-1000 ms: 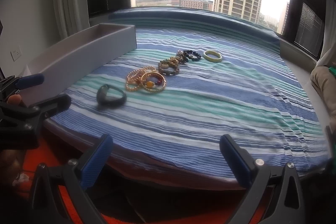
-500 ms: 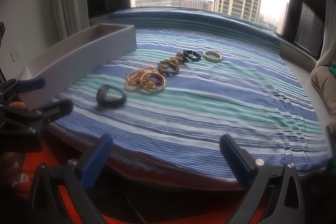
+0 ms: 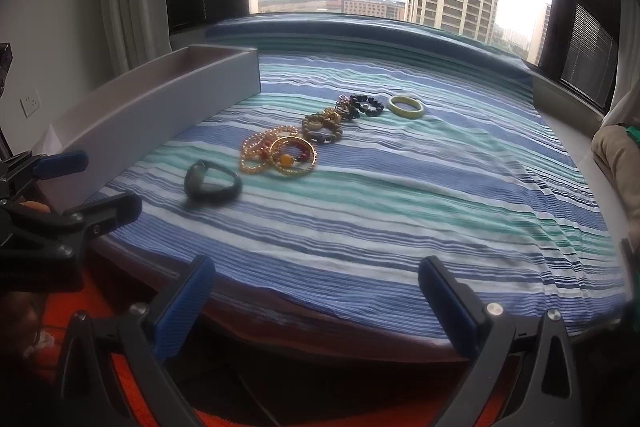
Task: Organize jewelry
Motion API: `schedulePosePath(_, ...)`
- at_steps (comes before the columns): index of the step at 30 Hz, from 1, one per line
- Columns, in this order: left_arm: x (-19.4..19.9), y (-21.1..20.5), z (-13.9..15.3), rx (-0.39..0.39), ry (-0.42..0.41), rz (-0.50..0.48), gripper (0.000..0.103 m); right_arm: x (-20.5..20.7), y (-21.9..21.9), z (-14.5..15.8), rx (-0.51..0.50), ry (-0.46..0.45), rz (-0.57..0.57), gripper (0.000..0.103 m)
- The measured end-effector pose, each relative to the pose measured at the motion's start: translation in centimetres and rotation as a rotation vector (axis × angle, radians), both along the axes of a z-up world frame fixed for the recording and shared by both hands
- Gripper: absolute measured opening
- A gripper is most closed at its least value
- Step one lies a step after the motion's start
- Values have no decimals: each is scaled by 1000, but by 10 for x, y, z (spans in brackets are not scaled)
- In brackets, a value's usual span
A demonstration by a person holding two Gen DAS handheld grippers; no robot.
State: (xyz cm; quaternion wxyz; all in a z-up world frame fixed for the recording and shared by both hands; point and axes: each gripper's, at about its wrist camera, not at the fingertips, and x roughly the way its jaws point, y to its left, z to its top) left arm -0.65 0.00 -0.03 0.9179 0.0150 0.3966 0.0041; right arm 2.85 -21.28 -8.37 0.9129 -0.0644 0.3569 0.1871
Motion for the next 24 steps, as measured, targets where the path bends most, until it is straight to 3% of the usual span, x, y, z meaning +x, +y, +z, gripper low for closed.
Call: schedulePosePath(24, 0, 0, -1, -3, 3, -7, 103, 0, 3, 2, -4, -6, 4, 103)
